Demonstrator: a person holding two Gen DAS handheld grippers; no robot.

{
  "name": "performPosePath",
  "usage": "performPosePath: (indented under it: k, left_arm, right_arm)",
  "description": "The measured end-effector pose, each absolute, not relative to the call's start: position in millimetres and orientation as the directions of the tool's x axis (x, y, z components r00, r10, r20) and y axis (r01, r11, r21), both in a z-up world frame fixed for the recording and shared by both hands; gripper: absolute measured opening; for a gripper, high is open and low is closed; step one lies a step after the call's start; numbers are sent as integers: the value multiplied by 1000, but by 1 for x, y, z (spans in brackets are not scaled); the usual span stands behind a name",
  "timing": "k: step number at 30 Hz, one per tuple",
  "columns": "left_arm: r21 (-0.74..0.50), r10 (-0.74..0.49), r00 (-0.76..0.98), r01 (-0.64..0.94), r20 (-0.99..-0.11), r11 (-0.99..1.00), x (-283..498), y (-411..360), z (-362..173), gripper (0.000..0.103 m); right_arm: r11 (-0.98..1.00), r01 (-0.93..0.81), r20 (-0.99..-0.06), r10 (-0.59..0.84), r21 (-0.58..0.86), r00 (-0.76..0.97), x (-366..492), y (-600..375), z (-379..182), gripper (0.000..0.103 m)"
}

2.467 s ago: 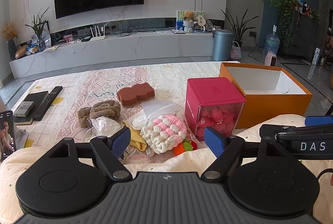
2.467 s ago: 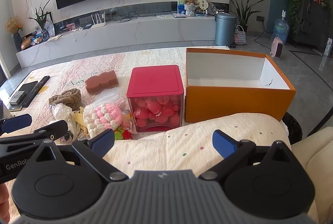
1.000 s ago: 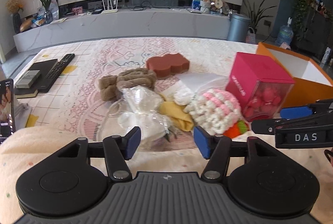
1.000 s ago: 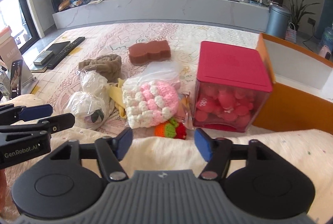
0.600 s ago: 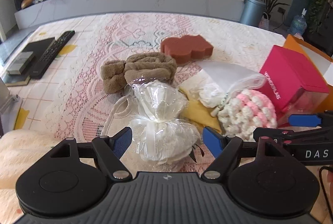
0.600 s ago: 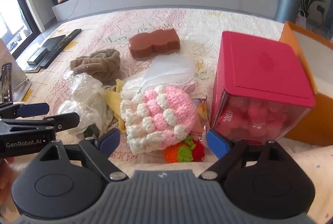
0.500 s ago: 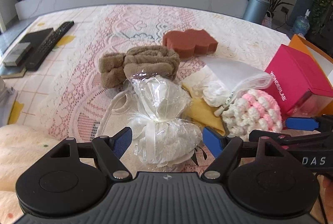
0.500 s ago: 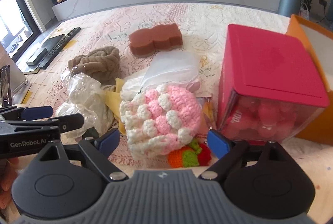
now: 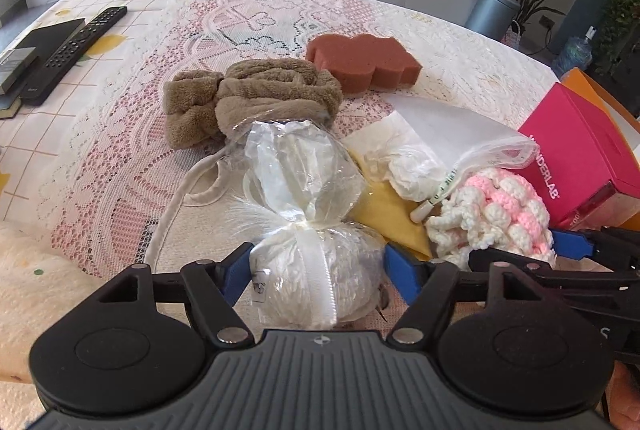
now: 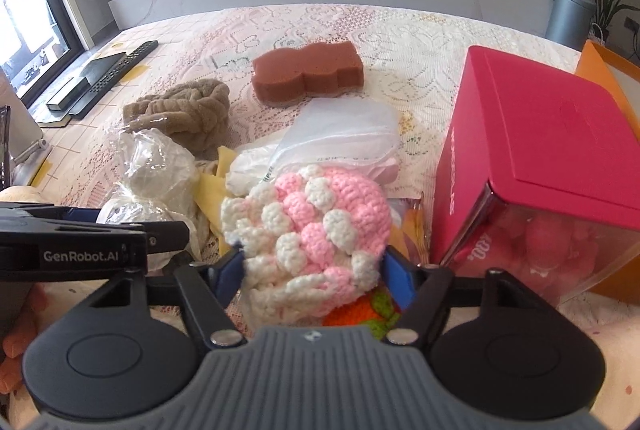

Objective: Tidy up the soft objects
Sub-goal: 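Close the left tool on the plastic-wrapped bundle while the right tool grasps the crocheted ball, then carry both held items over the open orange box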

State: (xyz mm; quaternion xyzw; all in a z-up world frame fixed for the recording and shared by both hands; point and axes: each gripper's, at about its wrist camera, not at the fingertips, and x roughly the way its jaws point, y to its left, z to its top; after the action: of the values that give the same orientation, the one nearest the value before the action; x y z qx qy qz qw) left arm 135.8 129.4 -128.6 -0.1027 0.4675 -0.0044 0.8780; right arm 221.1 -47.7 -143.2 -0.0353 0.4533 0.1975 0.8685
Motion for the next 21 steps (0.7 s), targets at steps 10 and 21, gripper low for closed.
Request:
performPosePath:
  k: [10, 21]
  left_arm:
    - [-161, -73, 626, -85, -776, 983, 115, 119, -105, 59]
    - [-159, -93, 700, -30, -708, 987, 85, 88, -60, 55]
  right_arm:
    - [912, -393, -760, 334, 112, 557, 200, -58, -115, 45]
    - [924, -347, -701, 354, 161, 619, 171, -101, -77, 45]
